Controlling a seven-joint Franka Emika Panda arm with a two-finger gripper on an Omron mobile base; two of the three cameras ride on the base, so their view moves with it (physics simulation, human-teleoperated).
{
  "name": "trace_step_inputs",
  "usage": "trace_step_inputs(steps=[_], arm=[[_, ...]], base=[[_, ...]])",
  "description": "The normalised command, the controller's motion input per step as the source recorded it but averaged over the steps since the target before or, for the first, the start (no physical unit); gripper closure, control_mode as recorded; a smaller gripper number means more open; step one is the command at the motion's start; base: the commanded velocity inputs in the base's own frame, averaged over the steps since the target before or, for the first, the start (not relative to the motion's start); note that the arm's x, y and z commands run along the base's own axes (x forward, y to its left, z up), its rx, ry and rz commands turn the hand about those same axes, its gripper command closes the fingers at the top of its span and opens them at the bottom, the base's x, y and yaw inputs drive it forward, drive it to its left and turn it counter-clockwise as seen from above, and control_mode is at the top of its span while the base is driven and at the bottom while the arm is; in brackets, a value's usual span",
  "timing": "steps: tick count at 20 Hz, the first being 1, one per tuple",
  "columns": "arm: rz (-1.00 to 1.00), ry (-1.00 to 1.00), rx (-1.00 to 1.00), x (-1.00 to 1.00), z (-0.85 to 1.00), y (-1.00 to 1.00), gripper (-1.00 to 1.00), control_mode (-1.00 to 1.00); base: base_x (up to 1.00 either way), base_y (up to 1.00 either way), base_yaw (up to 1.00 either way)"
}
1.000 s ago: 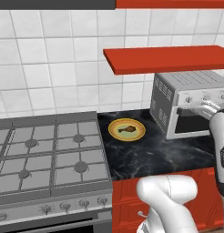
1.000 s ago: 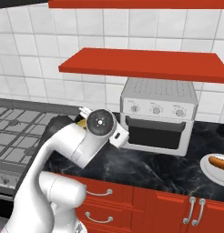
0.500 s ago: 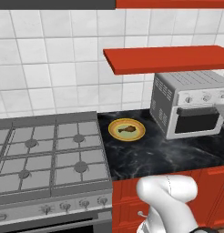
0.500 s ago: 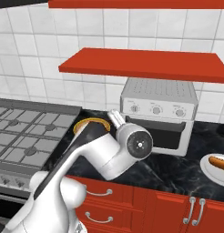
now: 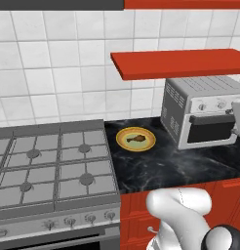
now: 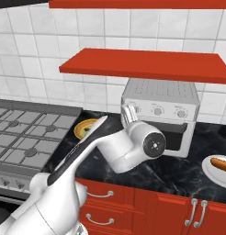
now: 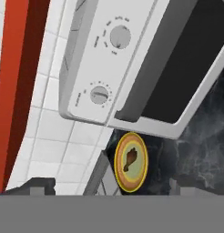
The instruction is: Open the toaster oven door. Place the hotdog bun on the top rack in the toaster oven and place the chicken drumstick on the bottom rack.
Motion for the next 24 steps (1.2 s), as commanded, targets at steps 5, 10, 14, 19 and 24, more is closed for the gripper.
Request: trace_step_inputs(steps=[5,10,14,19,24], arm=[[-0.05,0.00,0.14,0.04,-0.26,-0.20,-1.00,-1.00],[-0.05,0.00,0.07,0.13,-0.15,-0.26,-1.00,-1.00],[0.00,0.00,0.15,0.22,0.00,-0.24,-1.00,-1.00],[0.00,0.00,0.17,0.23,-0.11,-0.15,-1.00,-1.00],[0.00,0.00,0.12,0.44,-0.21,-0.01,-1.00,-1.00]], base=[[0.00,0.00,0.00],[0.00,0.00,0.00],[0.00,0.00,0.00],[0.00,0.00,0.00],[0.00,0.00,0.00]])
